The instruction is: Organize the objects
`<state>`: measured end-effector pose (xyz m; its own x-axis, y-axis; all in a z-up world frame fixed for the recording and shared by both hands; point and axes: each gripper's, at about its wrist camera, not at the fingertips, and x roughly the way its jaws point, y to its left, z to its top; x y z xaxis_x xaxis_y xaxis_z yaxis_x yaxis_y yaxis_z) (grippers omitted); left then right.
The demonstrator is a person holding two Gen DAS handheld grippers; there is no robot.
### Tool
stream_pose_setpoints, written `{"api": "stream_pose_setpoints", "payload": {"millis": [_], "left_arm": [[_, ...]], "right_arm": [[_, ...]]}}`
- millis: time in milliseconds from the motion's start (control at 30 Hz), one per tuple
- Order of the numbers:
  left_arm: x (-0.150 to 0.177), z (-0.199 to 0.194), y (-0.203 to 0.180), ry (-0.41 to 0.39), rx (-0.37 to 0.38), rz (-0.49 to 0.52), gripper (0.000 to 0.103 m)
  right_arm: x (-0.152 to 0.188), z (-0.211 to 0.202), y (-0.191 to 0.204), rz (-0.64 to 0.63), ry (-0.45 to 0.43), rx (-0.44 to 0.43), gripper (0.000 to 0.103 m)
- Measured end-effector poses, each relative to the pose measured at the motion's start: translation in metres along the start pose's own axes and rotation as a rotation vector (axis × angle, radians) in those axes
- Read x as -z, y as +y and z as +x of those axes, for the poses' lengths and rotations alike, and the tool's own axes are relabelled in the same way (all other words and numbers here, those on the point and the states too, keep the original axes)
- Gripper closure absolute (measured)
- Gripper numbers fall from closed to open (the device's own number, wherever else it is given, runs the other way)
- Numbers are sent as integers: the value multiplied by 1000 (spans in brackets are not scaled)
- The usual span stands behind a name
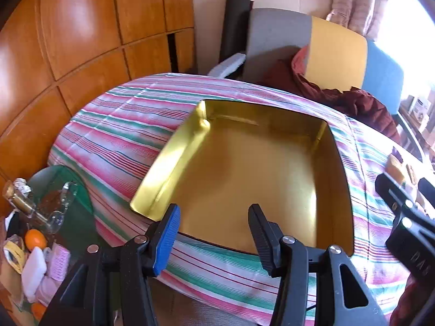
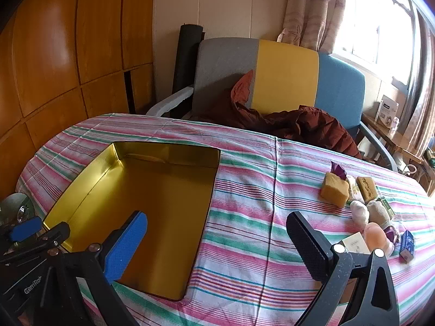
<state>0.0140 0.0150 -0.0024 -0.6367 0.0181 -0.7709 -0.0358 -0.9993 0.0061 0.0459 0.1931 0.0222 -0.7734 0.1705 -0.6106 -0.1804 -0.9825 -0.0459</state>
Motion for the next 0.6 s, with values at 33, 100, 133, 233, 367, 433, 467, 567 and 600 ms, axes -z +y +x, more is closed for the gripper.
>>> {"api": "stream_pose_setpoints", "payload": {"millis": [33, 100, 133, 233, 367, 433, 467, 567, 600], "left_arm": [[2, 0, -3, -2, 26, 6, 50], [5, 0, -6, -1, 81, 11, 50], [7, 0, -8, 1, 111, 12, 50], [13, -1, -18, 8, 182, 25, 50], [21, -7, -36, -9, 208, 84, 50], [24, -10, -44, -20, 237, 110, 50], [25, -12, -48, -23, 255, 118, 50], [28, -15, -55, -13, 328, 127, 50], [29, -15, -56, -3, 353, 124, 50]], "right_arm": [[0, -2, -5, 8, -4, 1, 0], [0, -3, -16, 22, -8, 4, 0], [1, -4, -23, 32, -12, 7, 0], [4, -9, -42, 51, -35, 11, 0], [10, -14, -75, 68, -45, 28, 0], [14, -16, -96, 85, -45, 56, 0], [17, -17, -107, 100, -42, 72, 0], [27, -18, -145, 176, -27, 107, 0], [32, -16, -159, 207, -15, 116, 0]]}}
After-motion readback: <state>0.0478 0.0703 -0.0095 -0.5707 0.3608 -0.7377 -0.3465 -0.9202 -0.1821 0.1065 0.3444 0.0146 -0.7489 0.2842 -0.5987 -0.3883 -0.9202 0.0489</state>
